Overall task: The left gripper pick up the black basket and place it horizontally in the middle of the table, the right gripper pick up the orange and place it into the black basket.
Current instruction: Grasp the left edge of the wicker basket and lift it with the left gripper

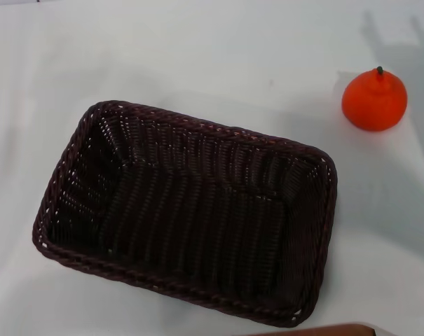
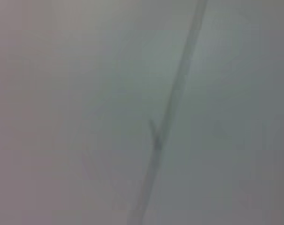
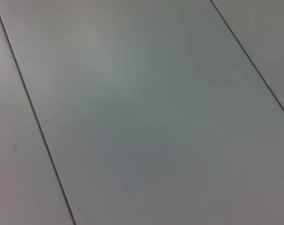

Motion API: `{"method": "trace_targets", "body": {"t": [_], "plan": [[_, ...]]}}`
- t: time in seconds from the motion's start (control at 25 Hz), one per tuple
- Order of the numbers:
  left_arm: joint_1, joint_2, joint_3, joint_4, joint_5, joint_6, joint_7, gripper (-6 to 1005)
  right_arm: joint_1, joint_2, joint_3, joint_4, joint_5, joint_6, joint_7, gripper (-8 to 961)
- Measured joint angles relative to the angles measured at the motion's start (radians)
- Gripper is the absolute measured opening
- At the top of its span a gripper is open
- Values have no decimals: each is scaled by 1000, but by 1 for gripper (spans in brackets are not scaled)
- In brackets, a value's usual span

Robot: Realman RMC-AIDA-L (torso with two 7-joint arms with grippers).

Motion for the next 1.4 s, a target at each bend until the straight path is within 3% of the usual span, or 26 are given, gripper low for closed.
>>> {"method": "trace_targets", "body": {"t": [0.24, 0.4, 0.52, 0.64, 0.76, 0.8, 0.84, 0.88, 1.0, 1.16, 1.4], "plan": [[19, 111, 52, -281, 258, -9, -466, 711, -2, -1, -17, 1, 0, 0, 11, 929], [-1, 173, 54, -558, 495, -36, -828, 714, -3, -2, -33, 0, 0, -14, 13, 929], [-33, 189, 57, -745, 667, -73, -1045, 717, -3, -3, -44, 0, 0, -22, 14, 929], [-98, 202, 73, -899, 865, -196, -1246, 720, -7, -2, -51, 0, 0, -24, 19, 929], [-164, 189, 81, -1011, 1034, -313, -1365, 723, -9, 0, -54, 0, 0, -25, 23, 928], [-184, 176, 87, -1054, 1088, -334, -1399, 724, -9, 0, -54, 0, 0, -26, 24, 928], [-205, 148, 109, -1110, 1170, -348, -1453, 725, -9, 0, -54, 0, 0, -26, 26, 928], [-205, 148, 109, -1110, 1170, -348, -1453, 726, -9, 0, -54, 0, 0, -26, 29, 928], [-229, 106, 159, -1171, 1281, -352, -1530, 728, -9, -1, -54, 0, 2, -27, 44, 928], [-241, 68, 218, -1181, 1324, -368, -1573, 727, -9, -2, -54, 0, 3, -27, 49, 928], [-246, 31, 250, -1164, 1332, -383, -1593, 721, -4, -3, -51, 3, 3, -47, 49, 927]]}}
